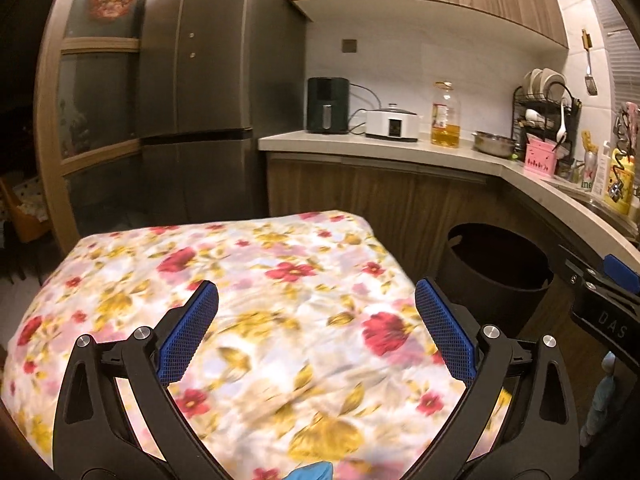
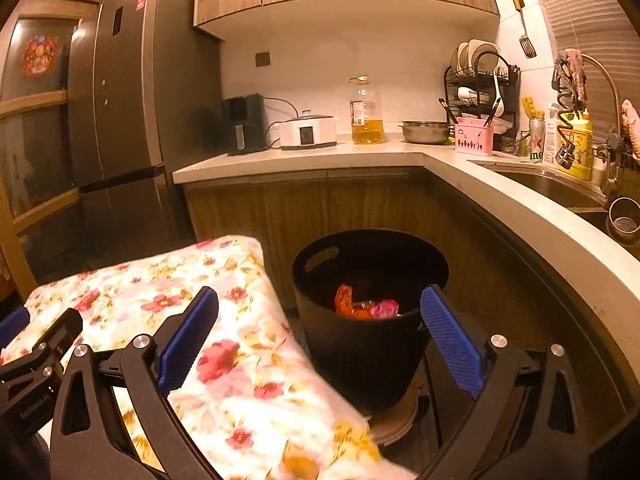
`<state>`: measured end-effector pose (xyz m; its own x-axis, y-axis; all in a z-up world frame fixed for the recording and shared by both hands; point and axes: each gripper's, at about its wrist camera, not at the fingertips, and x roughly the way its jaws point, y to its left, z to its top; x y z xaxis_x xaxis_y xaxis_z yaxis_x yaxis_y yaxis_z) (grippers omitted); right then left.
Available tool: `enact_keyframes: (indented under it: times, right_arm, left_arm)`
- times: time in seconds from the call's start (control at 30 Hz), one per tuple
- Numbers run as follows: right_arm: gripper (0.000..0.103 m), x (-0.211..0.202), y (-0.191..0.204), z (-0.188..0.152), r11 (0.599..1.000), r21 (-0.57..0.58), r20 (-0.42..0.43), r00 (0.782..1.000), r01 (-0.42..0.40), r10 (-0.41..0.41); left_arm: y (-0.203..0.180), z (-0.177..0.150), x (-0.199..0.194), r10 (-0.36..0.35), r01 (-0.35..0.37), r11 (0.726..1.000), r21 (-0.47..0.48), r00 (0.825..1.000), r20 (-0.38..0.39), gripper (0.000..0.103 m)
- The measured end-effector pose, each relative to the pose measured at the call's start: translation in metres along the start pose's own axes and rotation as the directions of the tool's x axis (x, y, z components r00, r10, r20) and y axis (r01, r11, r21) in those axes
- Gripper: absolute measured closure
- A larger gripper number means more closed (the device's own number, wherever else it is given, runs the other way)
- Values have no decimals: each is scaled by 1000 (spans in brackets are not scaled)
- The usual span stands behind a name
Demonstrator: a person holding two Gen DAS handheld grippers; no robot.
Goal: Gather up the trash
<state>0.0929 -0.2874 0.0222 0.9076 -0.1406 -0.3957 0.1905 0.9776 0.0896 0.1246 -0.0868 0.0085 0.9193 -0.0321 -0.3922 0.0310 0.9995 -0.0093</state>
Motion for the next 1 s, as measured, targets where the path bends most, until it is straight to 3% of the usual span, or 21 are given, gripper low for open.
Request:
enact_keyframes:
  times: [0.53,1.0]
  right_arm:
    - [6,-71,42,-32,996,-61,15,998,-59,60]
    - [6,-100,56,-41,995,-89,33,998,-56,59]
  left_arm:
    - [48,-26,-64,54,-54,998,-45,998,13,6]
    - [59,-37,-93,49,-47,997,-56,998,32,6]
